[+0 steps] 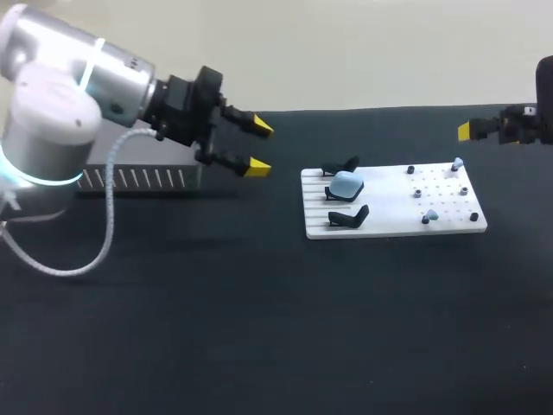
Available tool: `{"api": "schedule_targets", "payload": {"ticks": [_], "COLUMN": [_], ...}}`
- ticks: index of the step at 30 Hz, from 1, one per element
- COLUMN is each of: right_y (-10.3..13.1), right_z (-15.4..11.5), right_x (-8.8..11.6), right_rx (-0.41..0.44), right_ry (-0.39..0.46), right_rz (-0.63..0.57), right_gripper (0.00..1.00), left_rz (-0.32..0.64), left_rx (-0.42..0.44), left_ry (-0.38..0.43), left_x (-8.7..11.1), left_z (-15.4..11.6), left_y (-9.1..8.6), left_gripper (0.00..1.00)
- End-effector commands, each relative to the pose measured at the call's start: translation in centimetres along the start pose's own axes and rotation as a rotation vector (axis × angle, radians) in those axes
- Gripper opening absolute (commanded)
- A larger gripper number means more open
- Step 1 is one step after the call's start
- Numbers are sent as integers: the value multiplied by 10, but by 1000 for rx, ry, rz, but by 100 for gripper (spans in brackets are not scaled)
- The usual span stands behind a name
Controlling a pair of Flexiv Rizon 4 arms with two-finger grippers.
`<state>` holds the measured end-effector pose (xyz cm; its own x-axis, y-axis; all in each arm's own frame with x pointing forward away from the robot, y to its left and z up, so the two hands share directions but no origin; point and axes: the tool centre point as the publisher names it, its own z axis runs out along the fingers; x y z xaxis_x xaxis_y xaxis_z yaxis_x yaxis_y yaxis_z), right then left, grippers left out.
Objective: Pick up each earbud case from the left stands, insert the matching earbuds, close the lid, and place the case in the box.
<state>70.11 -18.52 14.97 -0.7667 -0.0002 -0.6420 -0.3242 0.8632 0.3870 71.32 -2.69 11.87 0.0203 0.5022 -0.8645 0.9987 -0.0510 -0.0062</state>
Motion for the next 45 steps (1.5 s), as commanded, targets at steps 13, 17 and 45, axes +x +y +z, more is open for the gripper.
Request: {"api": "schedule_targets", "payload": {"ticks": [13, 17, 45], "right_y": [0, 0, 0], "right_z": [0, 0, 0], "right_x": [0, 0, 0], "right_rx": [-1, -1, -1], "right_ry": [0, 0, 0], "right_rz": [-1, -1, -1], "right_gripper": [100, 100, 100], "left_rz": [-60, -49, -43], "left_rx": [26, 40, 106], "left_ry": [-12, -13, -7], "left_x": [24, 25, 32], "left_z": [42, 50, 95], "left_y": [-14, -9, 14], "left_gripper": [100, 100, 68]}}
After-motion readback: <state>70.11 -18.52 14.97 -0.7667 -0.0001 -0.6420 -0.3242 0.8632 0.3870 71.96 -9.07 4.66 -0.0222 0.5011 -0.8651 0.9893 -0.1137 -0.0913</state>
